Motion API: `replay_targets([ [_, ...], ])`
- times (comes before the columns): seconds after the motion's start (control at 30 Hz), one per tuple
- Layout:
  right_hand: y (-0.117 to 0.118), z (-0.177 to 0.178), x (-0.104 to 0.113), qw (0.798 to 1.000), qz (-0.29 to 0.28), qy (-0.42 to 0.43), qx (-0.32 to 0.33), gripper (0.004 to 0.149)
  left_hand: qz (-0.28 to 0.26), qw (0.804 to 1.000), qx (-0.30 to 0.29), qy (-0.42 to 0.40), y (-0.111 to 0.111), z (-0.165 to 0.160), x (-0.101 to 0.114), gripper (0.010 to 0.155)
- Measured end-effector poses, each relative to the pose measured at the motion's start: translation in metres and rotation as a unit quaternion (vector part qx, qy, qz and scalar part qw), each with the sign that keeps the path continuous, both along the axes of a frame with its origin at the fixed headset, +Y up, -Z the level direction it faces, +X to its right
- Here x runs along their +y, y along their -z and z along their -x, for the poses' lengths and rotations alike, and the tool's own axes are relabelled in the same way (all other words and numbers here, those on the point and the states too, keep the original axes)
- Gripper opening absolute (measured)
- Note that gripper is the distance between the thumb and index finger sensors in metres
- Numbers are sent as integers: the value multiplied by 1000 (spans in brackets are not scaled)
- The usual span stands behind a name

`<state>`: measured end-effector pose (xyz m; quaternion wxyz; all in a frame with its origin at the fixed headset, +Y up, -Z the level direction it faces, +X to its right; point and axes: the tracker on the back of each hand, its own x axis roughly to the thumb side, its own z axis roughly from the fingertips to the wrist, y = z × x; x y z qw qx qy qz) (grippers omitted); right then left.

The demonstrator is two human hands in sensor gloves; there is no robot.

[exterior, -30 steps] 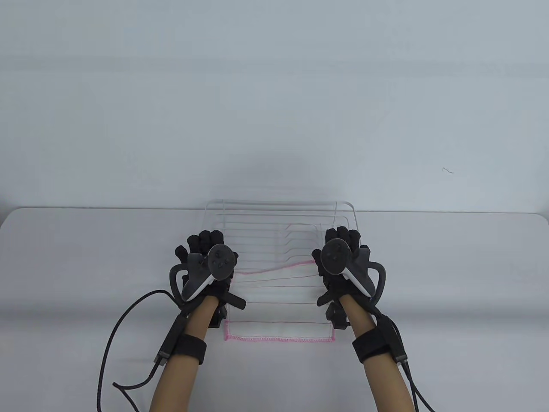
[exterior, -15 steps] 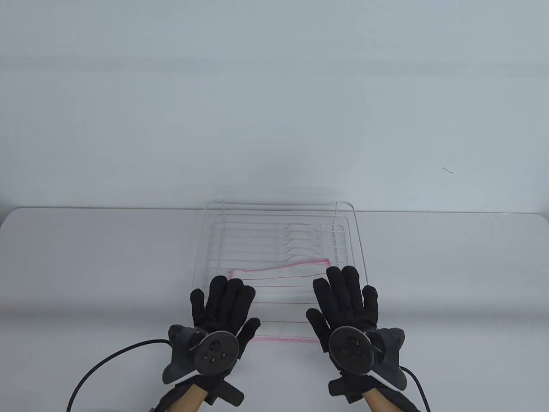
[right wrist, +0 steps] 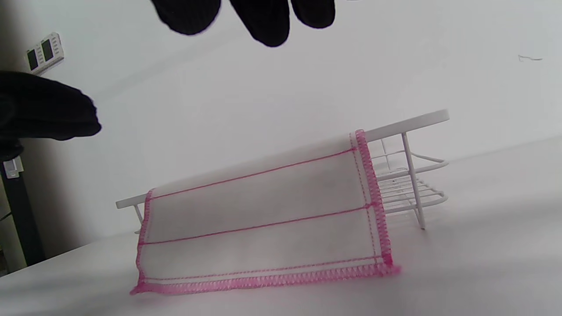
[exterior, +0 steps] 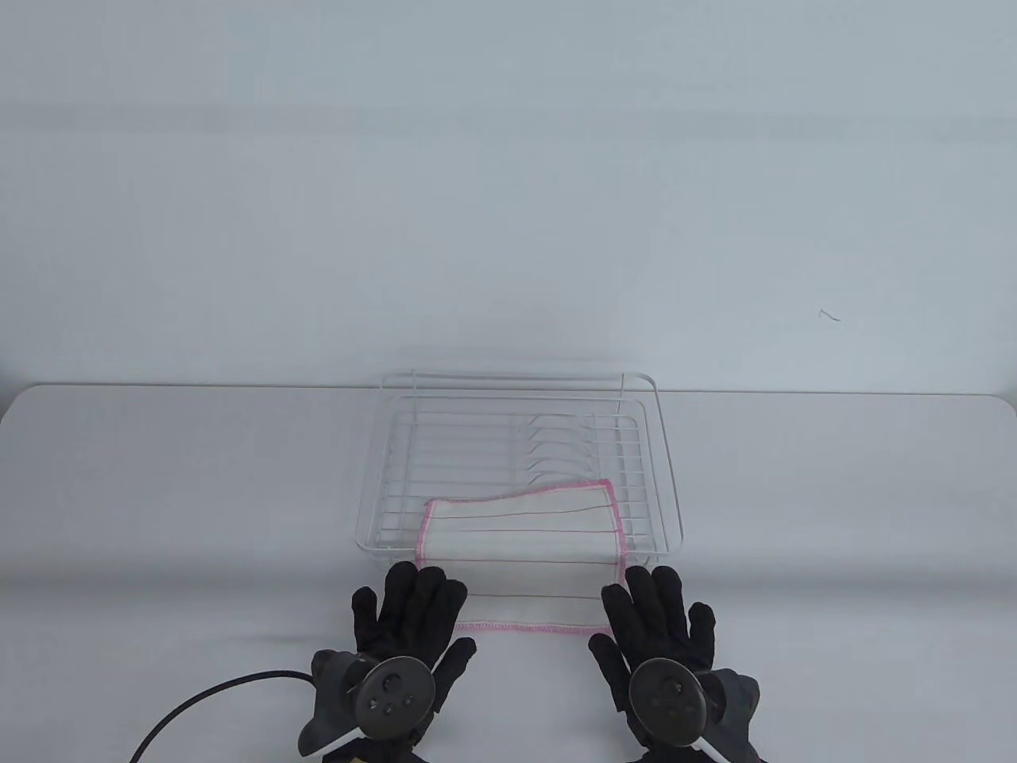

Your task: Drape dish cloth over dish rack edge

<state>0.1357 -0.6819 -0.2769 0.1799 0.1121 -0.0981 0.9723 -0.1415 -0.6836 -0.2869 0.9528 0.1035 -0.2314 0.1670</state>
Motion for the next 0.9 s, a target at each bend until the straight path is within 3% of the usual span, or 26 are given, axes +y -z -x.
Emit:
replay_targets([
  [0.9,-1,11,-5,999,15,-2,28,58,25,1000,-9,-7,-1,-1,-4,62],
])
